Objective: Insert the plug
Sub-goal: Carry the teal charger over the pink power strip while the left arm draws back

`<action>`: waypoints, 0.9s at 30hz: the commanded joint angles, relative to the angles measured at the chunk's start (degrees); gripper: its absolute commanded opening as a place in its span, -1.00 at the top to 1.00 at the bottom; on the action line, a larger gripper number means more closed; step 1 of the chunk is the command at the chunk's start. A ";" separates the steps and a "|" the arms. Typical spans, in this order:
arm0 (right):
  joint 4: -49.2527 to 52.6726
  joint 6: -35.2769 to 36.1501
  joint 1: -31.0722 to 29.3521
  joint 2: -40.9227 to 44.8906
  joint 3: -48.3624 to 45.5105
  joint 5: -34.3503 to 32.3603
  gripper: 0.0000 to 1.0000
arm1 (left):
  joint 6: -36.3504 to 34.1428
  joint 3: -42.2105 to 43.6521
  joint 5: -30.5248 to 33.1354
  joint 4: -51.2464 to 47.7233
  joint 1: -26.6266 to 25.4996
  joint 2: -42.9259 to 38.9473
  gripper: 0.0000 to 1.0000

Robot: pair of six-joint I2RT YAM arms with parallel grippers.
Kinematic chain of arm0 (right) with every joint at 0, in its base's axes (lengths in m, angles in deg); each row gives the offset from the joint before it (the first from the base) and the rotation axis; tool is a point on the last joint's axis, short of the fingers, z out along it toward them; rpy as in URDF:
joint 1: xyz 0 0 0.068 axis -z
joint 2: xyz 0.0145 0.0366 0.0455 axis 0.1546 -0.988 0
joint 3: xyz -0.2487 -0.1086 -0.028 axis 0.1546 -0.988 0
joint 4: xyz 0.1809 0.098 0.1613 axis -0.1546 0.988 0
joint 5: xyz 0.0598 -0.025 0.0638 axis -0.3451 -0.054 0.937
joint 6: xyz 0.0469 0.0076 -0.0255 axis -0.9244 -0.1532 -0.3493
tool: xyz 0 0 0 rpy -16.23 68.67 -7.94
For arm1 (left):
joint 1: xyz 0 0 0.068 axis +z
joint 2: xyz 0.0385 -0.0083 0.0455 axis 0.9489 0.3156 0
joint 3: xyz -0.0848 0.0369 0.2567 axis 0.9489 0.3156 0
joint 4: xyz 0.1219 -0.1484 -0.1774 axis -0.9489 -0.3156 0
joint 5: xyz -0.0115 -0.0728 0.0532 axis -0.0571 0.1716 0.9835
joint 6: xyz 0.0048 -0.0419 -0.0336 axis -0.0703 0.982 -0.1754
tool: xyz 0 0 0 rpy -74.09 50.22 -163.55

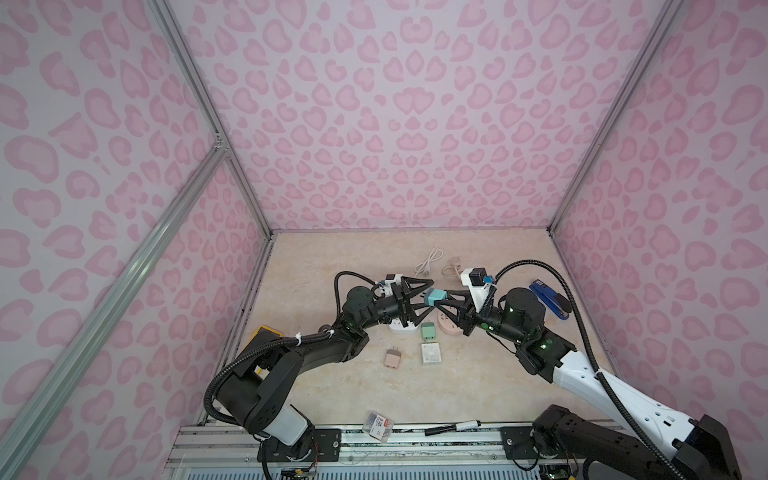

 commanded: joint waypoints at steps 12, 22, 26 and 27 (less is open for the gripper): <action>42.55 -9.28 1.86 -5.65 23.13 -16.62 1.00 | -60.24 -22.08 26.86 -85.58 8.66 -15.08 -0.97; 62.85 -7.38 2.59 -22.08 41.98 -23.78 1.00 | -66.63 -11.00 46.77 -85.24 4.22 -28.61 -0.97; 70.57 -6.67 2.68 -28.96 50.34 -25.91 1.00 | -65.53 -8.65 42.06 -82.38 3.16 -28.56 -0.97; 71.31 -6.77 2.71 -30.49 50.72 -25.87 1.00 | -66.56 -8.67 39.91 -81.85 2.80 -27.94 -0.97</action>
